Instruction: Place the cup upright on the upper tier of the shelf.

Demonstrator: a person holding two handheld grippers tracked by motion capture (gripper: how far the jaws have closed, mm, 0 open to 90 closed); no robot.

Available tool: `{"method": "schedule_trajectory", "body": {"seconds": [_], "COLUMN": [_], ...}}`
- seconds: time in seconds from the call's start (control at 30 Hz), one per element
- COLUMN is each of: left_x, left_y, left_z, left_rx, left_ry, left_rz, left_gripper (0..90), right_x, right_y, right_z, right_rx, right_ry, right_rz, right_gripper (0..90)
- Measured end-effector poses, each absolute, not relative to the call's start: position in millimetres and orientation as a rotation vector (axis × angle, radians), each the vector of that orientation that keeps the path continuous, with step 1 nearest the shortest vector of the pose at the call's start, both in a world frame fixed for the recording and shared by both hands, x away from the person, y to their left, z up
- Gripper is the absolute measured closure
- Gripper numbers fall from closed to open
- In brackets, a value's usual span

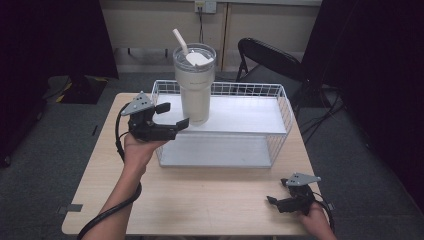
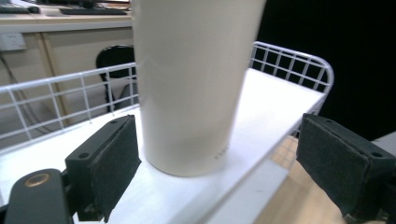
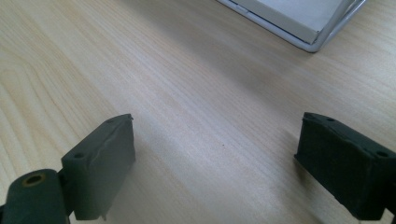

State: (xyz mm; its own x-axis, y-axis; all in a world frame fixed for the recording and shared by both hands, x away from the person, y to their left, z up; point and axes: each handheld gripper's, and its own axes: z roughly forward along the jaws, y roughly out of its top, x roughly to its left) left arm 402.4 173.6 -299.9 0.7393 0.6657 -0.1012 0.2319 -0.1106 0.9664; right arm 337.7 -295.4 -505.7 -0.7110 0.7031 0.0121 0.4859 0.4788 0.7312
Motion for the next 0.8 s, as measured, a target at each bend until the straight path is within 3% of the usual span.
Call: {"method": "schedule_trajectory", "body": {"seconds": [0.8], "left_x": [363.0], "left_y": [191.1], "left_z": [-341.1], "left_rx": [1.752], "left_ry": [0.698], "left_rz": [0.353], "left_gripper": [13.8], "right_x": [337.5], "right_y": [-295.3], "right_z": [-505.6], "right_rx": [1.011], "right_ry": [2.44], "right_rz": [1.067], "right_gripper": [10.7]}}
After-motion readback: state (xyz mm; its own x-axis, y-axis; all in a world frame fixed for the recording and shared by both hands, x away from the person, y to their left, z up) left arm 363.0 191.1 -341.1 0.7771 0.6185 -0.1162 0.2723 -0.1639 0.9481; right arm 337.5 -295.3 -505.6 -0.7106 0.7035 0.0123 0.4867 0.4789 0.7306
